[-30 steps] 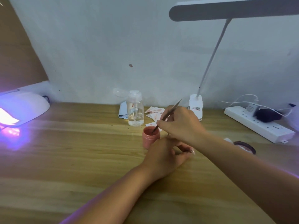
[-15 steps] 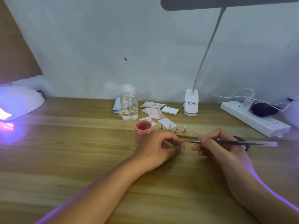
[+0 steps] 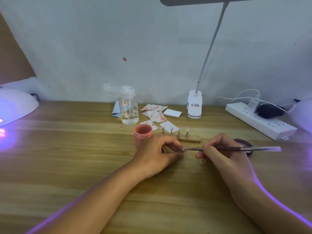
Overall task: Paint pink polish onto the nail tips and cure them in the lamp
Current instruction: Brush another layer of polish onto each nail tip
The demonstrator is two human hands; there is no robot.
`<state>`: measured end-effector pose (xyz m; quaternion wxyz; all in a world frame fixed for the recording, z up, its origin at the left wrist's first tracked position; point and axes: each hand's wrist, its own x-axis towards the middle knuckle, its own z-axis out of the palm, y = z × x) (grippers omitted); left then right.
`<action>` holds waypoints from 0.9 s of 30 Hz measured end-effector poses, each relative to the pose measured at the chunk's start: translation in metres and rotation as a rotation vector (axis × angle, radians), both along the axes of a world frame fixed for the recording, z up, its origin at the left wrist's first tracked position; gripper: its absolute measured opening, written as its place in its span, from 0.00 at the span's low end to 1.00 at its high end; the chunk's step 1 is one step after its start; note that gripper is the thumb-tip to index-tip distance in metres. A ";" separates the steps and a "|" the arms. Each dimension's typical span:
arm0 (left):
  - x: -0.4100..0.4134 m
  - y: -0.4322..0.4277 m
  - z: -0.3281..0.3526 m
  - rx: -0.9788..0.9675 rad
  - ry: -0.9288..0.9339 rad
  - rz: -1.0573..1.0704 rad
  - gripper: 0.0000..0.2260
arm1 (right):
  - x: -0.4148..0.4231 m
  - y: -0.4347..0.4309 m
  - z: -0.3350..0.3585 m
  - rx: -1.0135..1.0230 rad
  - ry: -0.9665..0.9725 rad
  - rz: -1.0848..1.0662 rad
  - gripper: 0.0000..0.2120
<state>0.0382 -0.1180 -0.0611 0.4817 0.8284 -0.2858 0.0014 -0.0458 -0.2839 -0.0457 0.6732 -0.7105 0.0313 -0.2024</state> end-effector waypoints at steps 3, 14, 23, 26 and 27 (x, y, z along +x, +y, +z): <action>0.000 0.000 -0.001 0.008 -0.002 -0.004 0.12 | -0.001 0.000 0.000 0.000 -0.005 -0.004 0.03; 0.001 0.000 -0.002 0.033 -0.013 -0.023 0.05 | -0.002 -0.001 0.000 0.016 -0.059 -0.014 0.04; 0.001 0.002 -0.002 -0.053 0.026 -0.035 0.03 | -0.008 0.003 0.005 0.050 -0.123 0.088 0.02; 0.000 0.003 -0.001 -0.086 0.055 -0.041 0.03 | -0.006 -0.001 0.003 0.100 -0.045 0.050 0.03; 0.000 0.003 -0.001 -0.094 0.066 -0.042 0.03 | -0.006 -0.002 0.002 0.112 -0.027 0.062 0.05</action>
